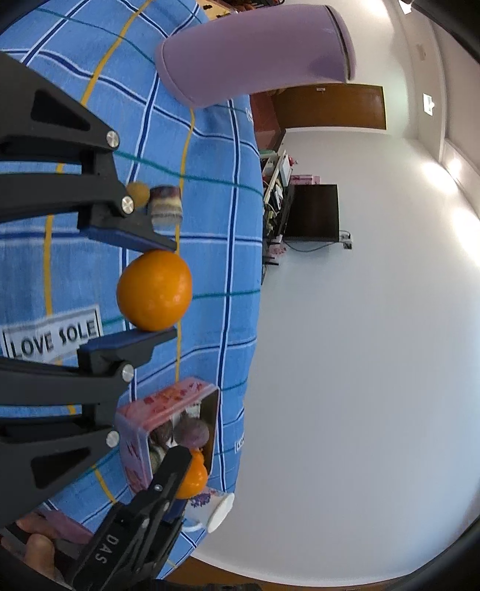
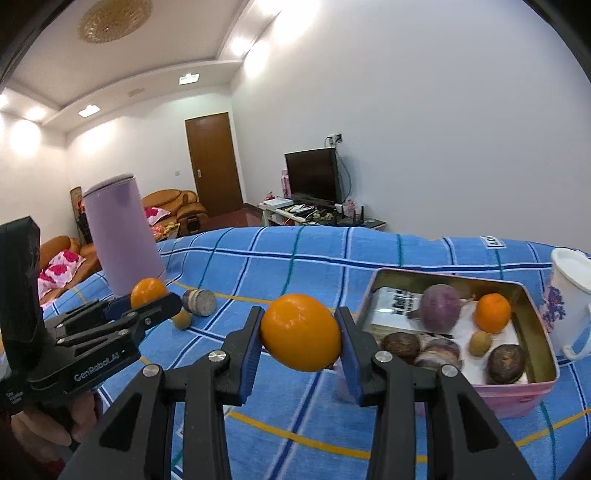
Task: Organize fruits
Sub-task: 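Carry both oranges over the pink tin with both grippers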
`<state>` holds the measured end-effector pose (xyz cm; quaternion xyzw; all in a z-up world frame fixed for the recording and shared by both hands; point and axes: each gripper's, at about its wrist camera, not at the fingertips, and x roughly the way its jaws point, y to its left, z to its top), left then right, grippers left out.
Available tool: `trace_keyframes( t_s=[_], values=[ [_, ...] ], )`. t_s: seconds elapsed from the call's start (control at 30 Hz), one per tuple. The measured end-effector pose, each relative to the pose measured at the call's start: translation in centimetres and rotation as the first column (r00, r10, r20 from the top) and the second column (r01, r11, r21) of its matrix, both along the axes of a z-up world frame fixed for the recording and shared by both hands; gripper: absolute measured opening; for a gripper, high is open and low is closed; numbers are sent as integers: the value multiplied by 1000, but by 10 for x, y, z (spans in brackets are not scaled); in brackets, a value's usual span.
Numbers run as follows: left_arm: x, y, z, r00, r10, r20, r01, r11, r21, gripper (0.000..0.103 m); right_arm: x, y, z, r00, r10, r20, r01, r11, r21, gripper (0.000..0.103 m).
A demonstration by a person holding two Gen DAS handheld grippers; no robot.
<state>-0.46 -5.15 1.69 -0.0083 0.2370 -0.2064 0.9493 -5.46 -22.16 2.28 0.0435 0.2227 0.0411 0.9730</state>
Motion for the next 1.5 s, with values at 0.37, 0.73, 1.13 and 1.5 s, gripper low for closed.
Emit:
trace_keyframes(
  t_s=[0.37, 0.73, 1.13, 1.5],
  values=[
    [-8, -42, 9, 998, -55, -7, 55, 998, -29, 41, -12, -47, 10, 996, -77, 38, 77, 997, 3, 41],
    [-13, -84, 13, 993, -114, -10, 114, 993, -27, 41, -21, -88, 18, 987, -148, 70, 148, 989, -7, 41],
    [-12, -123, 15, 984, -180, -20, 179, 983, -32, 41, -30, -131, 25, 965, -243, 99, 245, 969, -12, 41],
    [7, -150, 17, 975, -220, -39, 218, 974, -59, 41, -40, -168, 29, 936, -334, 109, 334, 942, 24, 41]
  ],
)
